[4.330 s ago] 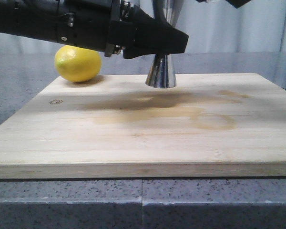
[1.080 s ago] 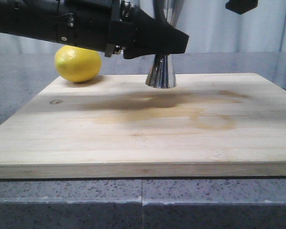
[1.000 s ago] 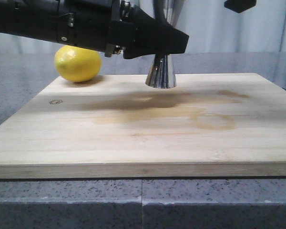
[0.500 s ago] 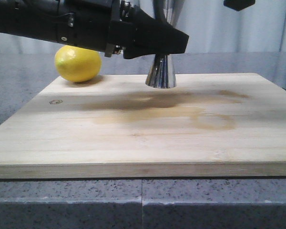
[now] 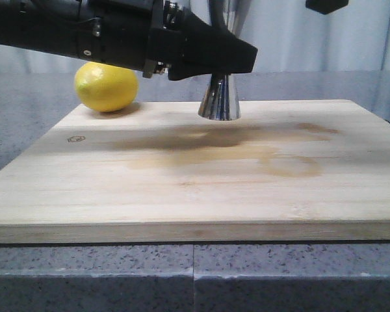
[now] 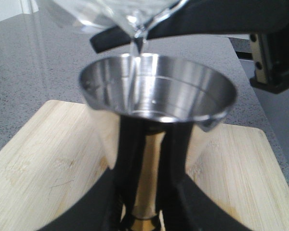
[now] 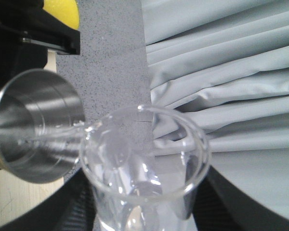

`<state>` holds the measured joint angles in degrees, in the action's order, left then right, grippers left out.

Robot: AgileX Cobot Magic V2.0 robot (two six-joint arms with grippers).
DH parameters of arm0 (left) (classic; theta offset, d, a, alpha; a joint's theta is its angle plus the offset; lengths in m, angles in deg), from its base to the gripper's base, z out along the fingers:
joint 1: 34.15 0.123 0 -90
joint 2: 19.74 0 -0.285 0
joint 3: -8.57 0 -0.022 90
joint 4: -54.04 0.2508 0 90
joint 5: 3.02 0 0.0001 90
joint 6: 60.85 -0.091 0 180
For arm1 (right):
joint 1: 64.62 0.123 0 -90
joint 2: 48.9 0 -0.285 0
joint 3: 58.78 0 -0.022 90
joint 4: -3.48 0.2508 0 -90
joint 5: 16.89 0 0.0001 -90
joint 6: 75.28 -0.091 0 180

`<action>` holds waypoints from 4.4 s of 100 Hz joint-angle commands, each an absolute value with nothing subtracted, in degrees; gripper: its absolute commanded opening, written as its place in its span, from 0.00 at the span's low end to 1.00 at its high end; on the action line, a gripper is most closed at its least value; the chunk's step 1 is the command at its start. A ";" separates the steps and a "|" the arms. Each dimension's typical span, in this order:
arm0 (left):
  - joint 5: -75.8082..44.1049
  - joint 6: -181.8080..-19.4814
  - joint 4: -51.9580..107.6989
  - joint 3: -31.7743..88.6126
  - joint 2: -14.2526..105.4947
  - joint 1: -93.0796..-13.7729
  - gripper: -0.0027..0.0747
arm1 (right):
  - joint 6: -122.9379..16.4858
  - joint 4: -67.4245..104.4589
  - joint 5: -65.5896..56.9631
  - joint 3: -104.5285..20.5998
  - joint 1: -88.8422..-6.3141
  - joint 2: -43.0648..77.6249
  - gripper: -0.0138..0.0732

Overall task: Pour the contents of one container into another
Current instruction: 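Tilt the beaker with the right gripper, pouring liquid into the jigger, then return the beaker upright and lower it onto the board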

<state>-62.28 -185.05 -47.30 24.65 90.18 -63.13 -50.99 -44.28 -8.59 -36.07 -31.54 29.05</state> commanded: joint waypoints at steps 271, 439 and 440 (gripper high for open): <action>-66.26 -184.46 -51.70 22.91 87.70 -63.56 0.18 | -50.59 -50.70 -10.83 -38.28 -31.54 27.72 0.54; -66.26 -183.99 -51.70 22.91 87.70 -63.56 0.18 | -65.03 1.65 -27.18 -26.41 -44.31 24.45 0.54; -66.26 -184.00 -51.70 22.91 87.70 -63.56 0.18 | -65.03 2.09 -27.45 -25.97 -44.31 24.45 0.54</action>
